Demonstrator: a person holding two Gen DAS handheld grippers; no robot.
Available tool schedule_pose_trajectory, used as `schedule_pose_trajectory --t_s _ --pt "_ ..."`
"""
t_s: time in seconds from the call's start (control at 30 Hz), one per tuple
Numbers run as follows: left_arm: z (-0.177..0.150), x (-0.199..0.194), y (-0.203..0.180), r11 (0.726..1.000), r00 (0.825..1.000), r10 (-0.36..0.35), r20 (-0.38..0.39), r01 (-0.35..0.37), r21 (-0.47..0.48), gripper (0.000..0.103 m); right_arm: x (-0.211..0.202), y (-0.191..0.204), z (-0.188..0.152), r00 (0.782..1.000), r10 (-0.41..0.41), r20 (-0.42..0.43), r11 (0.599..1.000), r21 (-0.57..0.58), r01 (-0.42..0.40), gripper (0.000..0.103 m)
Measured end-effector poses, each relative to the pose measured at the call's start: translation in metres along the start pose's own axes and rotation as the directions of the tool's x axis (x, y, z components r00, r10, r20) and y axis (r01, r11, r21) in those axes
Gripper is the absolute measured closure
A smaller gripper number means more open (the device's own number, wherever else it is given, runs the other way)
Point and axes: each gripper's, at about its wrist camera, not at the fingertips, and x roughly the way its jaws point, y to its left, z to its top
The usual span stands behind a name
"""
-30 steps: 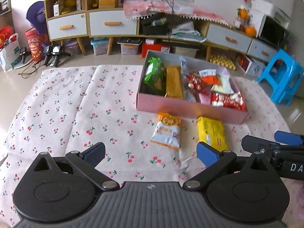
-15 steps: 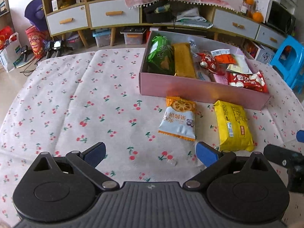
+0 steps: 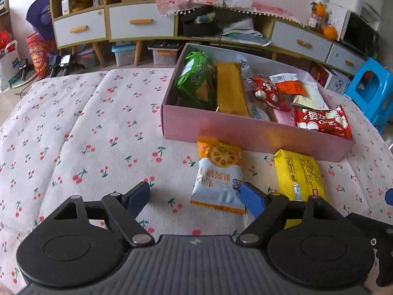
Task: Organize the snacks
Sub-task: 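Grasp the orange cracker bag with left tool while right grasps yellow biscuit pack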
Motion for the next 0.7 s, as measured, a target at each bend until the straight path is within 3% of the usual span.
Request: schedule_pose_trajectory --t_s 0.13,0.2,0.27,0.43,0.5,0.7 --pt "0.001 0.000 -0.002 1.000 1.000 -0.014 0.004 0.014 0.026 0.037 0.003 0.003 -0.001 1.000 -0.004 -0.007 1.000 -0.011 0.003 0.005" --pt "0.001 -0.001 -0.003 0.999 1.000 -0.028 0.003 0.028 0.032 0.045 0.005 0.004 -0.001 1.000 -0.006 -0.010 1.000 -0.014 0.006 0.005" --pt "0.002 -0.003 -0.003 0.998 0.999 -0.045 0.001 0.045 0.036 0.061 0.007 0.006 0.000 1.000 -0.008 -0.014 1.000 -0.016 0.008 0.005" --pt "0.004 -0.007 0.003 0.998 0.998 -0.062 -0.006 0.062 0.018 0.072 0.011 0.010 0.001 1.000 -0.014 -0.015 1.000 -0.021 0.013 0.005" --pt "0.005 -0.010 0.008 0.998 0.998 -0.064 -0.011 0.064 -0.002 0.085 0.013 0.011 0.003 1.000 -0.012 -0.014 1.000 -0.013 0.011 0.005" --pt "0.007 -0.016 0.024 0.997 0.997 -0.063 -0.032 0.062 -0.034 0.089 0.025 0.019 0.008 0.999 0.031 -0.025 0.999 0.018 -0.030 0.005"
